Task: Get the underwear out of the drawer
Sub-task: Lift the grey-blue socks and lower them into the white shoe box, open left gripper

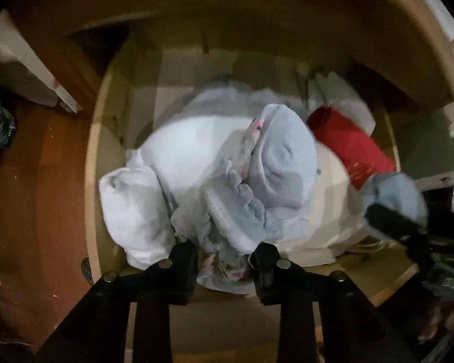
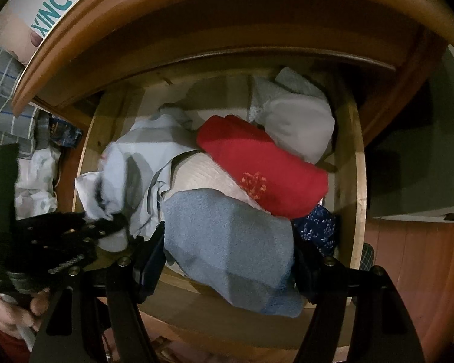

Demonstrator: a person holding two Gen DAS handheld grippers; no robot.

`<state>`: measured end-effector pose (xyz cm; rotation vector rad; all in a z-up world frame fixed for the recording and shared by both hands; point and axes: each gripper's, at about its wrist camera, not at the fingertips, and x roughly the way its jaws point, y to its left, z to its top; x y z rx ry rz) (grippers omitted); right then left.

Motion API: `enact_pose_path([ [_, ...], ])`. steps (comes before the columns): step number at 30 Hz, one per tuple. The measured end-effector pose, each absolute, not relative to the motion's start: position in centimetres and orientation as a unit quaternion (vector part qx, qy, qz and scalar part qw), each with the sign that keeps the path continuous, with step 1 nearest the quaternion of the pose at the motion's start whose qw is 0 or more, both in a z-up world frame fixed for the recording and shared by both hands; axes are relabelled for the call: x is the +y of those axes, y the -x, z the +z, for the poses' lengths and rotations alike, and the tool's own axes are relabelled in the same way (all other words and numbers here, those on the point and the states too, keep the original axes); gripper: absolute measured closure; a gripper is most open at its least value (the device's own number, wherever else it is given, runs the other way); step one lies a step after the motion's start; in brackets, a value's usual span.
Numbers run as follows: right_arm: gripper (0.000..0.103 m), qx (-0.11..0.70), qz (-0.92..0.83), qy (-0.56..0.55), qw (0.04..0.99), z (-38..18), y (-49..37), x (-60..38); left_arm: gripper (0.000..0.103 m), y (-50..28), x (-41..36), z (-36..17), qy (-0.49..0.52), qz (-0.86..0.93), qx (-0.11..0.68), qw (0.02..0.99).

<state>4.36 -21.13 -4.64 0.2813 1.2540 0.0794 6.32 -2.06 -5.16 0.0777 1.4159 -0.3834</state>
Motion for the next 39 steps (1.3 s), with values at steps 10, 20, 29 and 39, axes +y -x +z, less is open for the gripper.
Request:
enact_pose_path([
  [10,0.034,0.589,0.018,-0.101,0.801,-5.3,-4.4,-21.0,0.074,-5.6,-0.4,-0.1,-0.021,-0.165,0.606,0.778],
  [20,0.034,0.601,-0.004,-0.076,0.796,-6.2,-4.4,-21.2,0.074,-4.6,2.2,8.7,-0.030,-0.171,0.531,0.830],
  [29,0.034,0.610,-0.026,-0.067,0.789,-7.6,-4.1,-21.9,0.074,-4.9,3.7,18.7,-0.053,-0.168,0.441,0.880],
  [39,0.034,0.607,-0.045,-0.083,0.789,-8.0,-3.0,-22.6,0.074,-11.0,1.4,27.7,-0.064,-0.184,0.378,0.905],
])
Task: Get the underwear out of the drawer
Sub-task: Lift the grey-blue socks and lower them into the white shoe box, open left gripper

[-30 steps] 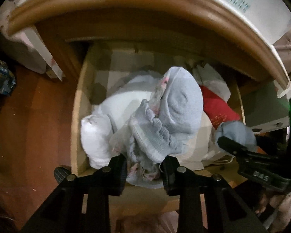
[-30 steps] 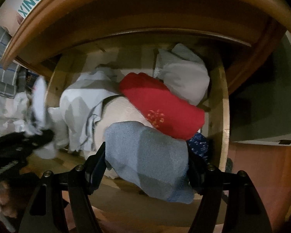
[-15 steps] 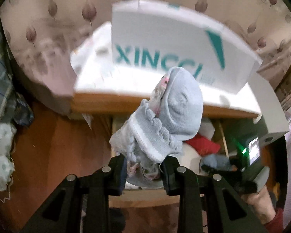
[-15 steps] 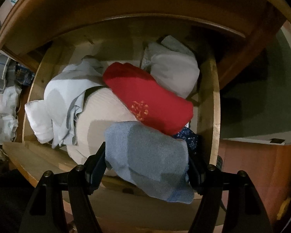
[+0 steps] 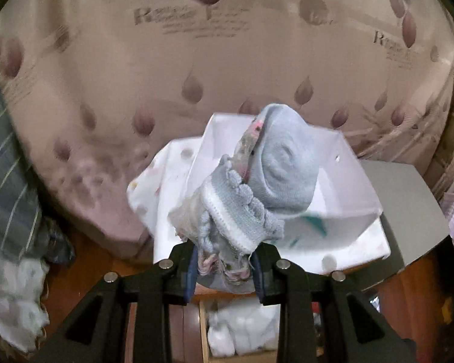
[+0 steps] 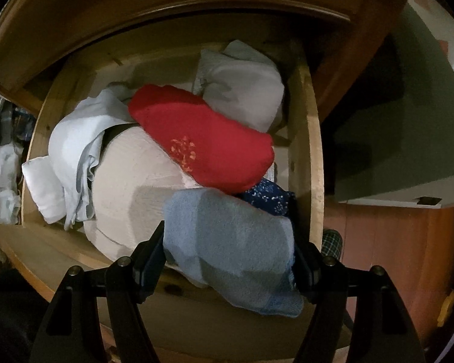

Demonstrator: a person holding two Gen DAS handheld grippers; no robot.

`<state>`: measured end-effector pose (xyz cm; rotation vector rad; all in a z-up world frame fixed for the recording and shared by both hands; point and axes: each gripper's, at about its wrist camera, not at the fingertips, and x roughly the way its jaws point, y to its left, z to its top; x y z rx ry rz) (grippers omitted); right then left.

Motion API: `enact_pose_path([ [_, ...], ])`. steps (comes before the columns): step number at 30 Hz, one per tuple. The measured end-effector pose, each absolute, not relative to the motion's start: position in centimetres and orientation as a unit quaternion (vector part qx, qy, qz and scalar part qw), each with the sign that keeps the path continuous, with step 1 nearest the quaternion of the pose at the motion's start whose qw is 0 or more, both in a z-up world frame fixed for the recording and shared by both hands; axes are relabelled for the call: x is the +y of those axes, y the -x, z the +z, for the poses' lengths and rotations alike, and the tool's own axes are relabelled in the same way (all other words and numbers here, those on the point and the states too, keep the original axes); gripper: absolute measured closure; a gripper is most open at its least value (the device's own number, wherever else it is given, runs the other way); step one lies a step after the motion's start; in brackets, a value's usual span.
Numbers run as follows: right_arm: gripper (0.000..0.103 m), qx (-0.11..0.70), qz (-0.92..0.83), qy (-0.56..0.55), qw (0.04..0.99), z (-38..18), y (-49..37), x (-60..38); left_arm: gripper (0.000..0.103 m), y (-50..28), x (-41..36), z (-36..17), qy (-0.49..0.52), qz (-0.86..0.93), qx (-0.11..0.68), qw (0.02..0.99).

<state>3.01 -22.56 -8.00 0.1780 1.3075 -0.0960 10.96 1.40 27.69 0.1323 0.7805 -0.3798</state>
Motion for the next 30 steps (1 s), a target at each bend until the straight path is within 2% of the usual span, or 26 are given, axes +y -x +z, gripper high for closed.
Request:
enact_pose_path([
  [6,0.034,0.606,-0.048,-0.079,0.790,-8.1,-3.1,-22.5,0.074,-16.3,-1.8,29.3,-0.079,-0.196,0.372,0.904],
  [16,0.033,0.612,-0.046,-0.092,0.784,-8.5,-3.1,-22.9,0.074,-23.7,-5.4,22.8,-0.094,-0.166,0.446,0.875],
  [23,0.033,0.615,-0.047,-0.085,0.782,-8.5,-3.9,-22.5,0.074,-23.9,-4.4,19.4,-0.069,-0.124,0.499,0.855],
  [30,0.033,0.615,-0.046,-0.087,0.782,-8.6,-4.0,-22.3,0.074,-21.8,-3.9,19.6,-0.052,-0.090,0.520,0.848],
])
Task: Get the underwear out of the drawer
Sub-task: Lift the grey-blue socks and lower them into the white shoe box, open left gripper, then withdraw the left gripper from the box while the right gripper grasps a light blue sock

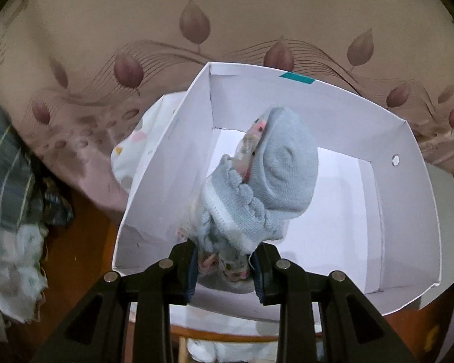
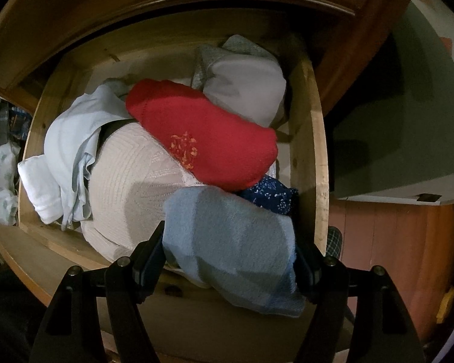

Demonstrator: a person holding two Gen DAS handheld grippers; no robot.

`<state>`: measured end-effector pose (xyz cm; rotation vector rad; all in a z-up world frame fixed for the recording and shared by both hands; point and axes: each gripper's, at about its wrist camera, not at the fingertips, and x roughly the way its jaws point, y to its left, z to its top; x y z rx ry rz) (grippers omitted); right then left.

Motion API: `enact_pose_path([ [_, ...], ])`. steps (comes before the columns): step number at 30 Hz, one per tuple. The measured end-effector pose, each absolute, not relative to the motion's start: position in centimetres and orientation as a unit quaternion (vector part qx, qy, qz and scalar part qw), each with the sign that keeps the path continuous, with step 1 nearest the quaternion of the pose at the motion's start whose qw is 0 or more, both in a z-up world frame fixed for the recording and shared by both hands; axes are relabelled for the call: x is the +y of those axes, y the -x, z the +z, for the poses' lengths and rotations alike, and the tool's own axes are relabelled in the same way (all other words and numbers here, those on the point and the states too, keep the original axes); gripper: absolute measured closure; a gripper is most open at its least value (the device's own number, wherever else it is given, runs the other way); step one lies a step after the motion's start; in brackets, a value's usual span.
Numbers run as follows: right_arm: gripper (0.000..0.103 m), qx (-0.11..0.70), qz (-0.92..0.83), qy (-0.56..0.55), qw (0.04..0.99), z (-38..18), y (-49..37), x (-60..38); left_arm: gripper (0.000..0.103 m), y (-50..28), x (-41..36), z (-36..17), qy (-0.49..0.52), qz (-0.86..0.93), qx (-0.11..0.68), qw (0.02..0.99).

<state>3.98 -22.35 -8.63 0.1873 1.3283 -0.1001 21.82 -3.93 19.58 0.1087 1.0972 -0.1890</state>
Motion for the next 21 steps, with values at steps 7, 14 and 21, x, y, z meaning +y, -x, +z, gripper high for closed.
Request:
enact_pose_path([
  [7,0.033,0.615,-0.047,-0.089,0.782,-8.6,-4.1,-22.5,0.074,-20.3,-3.4,20.1,-0.017,-0.070,0.541,0.838],
  [14,0.033,0.591,-0.043,-0.100,0.799,-7.4,-3.7,-22.8,0.067,-20.2,-3.4,20.7,-0.013,-0.078,0.529,0.845],
  [21,0.033,0.558,-0.037,-0.113,0.821,-6.0,-3.3,-22.8,0.043,-19.9,-3.3,22.2,-0.005,-0.119,0.501,0.857],
])
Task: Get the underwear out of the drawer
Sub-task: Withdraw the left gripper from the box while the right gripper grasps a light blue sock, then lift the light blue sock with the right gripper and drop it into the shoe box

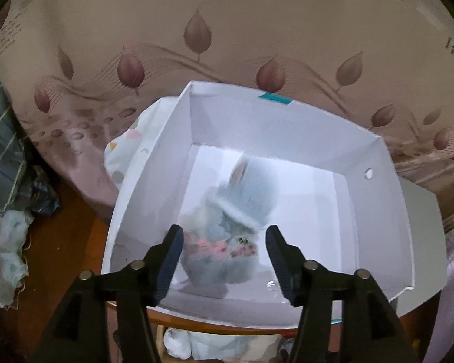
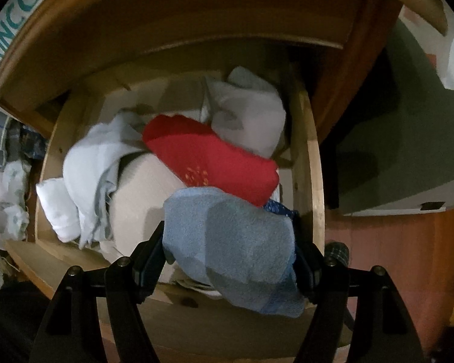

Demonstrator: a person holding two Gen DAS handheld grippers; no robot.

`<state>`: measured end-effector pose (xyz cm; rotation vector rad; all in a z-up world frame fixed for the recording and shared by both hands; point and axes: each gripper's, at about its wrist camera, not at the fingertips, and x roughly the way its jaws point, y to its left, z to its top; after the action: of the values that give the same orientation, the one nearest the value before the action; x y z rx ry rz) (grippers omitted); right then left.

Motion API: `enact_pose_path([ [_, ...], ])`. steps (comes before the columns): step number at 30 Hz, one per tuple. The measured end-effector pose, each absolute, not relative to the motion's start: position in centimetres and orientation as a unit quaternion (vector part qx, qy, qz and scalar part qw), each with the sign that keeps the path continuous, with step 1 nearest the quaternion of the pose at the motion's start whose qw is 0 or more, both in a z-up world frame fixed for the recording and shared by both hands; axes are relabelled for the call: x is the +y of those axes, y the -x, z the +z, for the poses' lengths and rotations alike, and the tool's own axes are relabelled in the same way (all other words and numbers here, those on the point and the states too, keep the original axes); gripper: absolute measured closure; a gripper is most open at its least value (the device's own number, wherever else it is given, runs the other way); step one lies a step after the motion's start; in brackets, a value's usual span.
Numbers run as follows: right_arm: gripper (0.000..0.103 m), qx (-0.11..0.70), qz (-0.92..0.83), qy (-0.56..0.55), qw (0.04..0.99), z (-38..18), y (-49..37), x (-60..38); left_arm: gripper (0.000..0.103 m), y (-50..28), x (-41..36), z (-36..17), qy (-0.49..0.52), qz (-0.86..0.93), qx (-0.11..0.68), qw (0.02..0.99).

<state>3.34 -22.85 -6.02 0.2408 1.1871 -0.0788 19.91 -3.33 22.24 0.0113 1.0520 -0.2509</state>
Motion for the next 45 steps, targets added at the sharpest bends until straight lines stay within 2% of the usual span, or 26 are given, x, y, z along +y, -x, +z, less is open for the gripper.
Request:
enact_pose_path([
  [7,0.033,0.530,-0.038,-0.120,0.838,-5.0,-2.9,-23.7,0.041,-15.6,-1.9,25.5,-0.061,-0.114,0.418,0.899],
  [12,0.033,0.525,-0.047,-0.119,0.841,-5.1,-2.9,-23.9,0.041,-10.9,2.0,24.7,-0.077,-0.093,0.384,0.915],
  [18,0.033,0.513,-0.053,-0.092,0.852,-4.7,-2.8,-23.2,0.041,-6.6,7.1,18.2,-0.081,-0.057,0.416,0.904],
  [27,0.033,0.513,-0.042,-0.064,0.855,-4.3,-2.0,-22.1,0.041,-4.5,8.2,9.5,-0.091,-0.030,0.461,0.882],
  [34,0.033,0.505,-0.038,-0.061,0.860,-2.2,-1.3,-22.3,0.041,-3.8,8.5,6.1,-0.098,-0.019,0.461,0.882],
  [45,0.033,0.467,-0.027,-0.063,0.882,3.5,-0.4,-22.1,0.041,-4.9,9.8,6.0,-0.057,-0.025,0.471,0.880],
])
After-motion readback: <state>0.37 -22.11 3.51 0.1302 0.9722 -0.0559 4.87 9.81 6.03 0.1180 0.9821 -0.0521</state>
